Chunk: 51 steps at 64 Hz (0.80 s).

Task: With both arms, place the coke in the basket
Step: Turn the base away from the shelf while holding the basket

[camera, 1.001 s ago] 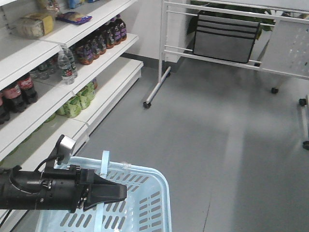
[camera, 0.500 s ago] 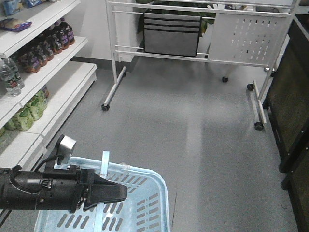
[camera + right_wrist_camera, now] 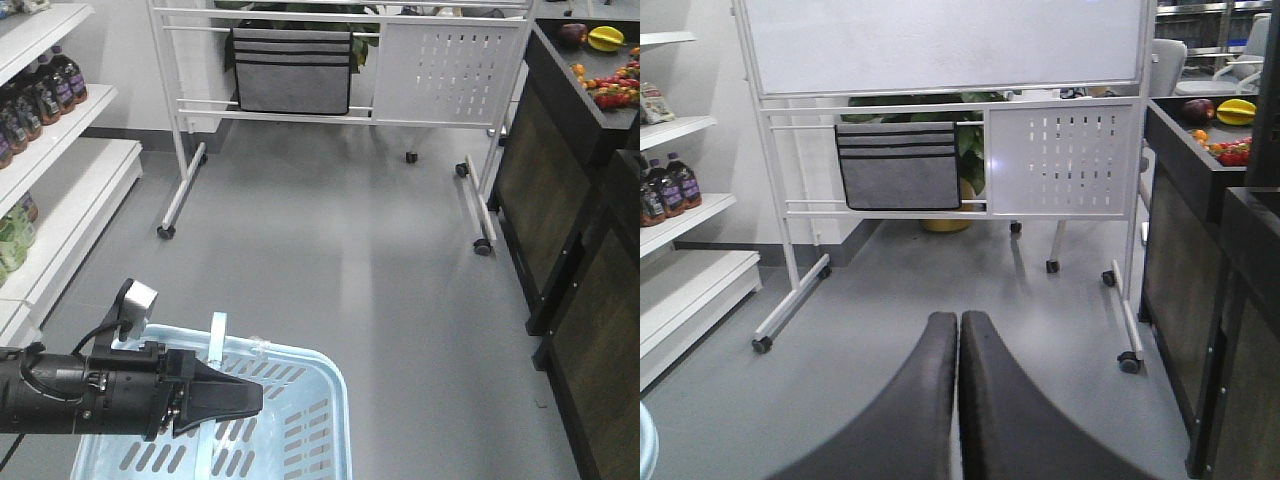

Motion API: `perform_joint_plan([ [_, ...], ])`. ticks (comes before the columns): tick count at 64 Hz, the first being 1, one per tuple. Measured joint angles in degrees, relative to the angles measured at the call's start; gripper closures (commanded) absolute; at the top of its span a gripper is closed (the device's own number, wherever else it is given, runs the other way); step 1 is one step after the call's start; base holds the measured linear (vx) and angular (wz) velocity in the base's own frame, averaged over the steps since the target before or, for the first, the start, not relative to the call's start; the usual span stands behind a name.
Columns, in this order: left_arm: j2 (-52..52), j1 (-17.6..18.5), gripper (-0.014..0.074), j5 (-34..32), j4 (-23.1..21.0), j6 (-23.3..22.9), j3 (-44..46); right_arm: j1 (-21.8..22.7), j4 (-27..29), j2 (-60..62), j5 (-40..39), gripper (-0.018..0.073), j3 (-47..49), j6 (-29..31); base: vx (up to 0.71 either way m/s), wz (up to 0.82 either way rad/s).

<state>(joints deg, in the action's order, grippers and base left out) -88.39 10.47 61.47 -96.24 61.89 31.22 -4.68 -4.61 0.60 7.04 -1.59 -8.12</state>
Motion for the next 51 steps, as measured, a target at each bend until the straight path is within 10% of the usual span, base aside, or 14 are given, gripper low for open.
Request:
perform_joint_plan([
  [51, 0.00, 0.00, 0.0603, 0.00, 0.00, 0.00, 0.00, 0.00, 0.00, 0.00, 0.00, 0.0568, 0.00, 0.00, 0.08, -0.12],
])
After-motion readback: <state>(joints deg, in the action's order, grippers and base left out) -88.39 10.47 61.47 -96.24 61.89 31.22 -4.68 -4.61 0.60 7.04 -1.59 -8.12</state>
